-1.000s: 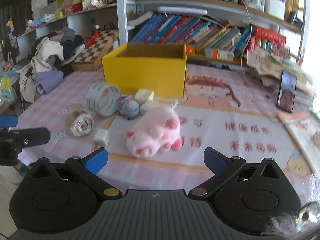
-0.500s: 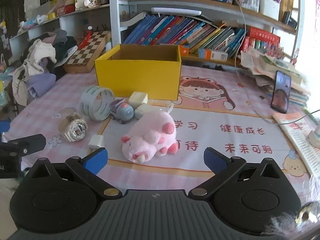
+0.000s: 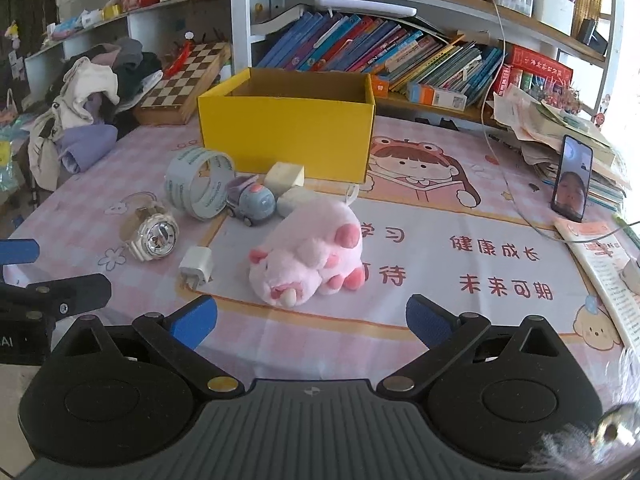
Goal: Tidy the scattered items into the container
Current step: 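Move the right tool to the pink plush pig while the left tool moves to the white watch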
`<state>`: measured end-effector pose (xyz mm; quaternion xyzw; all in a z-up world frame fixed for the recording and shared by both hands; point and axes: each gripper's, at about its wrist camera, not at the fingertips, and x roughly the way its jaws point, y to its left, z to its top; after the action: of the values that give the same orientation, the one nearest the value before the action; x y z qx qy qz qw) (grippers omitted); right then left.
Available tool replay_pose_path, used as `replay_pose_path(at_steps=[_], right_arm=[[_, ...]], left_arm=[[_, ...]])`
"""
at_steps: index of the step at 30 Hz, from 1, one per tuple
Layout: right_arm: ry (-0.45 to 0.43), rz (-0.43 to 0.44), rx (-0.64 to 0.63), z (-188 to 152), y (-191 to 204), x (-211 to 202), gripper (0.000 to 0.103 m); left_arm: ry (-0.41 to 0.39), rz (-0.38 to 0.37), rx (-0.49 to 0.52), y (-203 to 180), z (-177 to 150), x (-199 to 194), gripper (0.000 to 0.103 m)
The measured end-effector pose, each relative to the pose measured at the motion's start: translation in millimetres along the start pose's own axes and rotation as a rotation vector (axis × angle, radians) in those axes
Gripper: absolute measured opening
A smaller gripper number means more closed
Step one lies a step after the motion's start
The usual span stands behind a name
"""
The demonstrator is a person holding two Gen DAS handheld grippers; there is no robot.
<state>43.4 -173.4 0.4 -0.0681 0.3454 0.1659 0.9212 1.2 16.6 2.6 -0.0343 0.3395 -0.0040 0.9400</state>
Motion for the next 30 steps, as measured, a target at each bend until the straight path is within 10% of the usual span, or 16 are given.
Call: replay_pose_path(at_steps=[9, 30], right_arm=[[0.033, 0.047, 0.011, 15.7, -7.0, 36.3, 0.103], [0.131, 0.084, -0.013, 38.8, -24.2, 104.5, 0.099]], left_arm=[[0.02, 0.074, 0.027, 4.1, 6.8, 20.7, 0.101], [0.122, 0.156, 0.08, 11.1, 26.4, 106.0, 0.054]])
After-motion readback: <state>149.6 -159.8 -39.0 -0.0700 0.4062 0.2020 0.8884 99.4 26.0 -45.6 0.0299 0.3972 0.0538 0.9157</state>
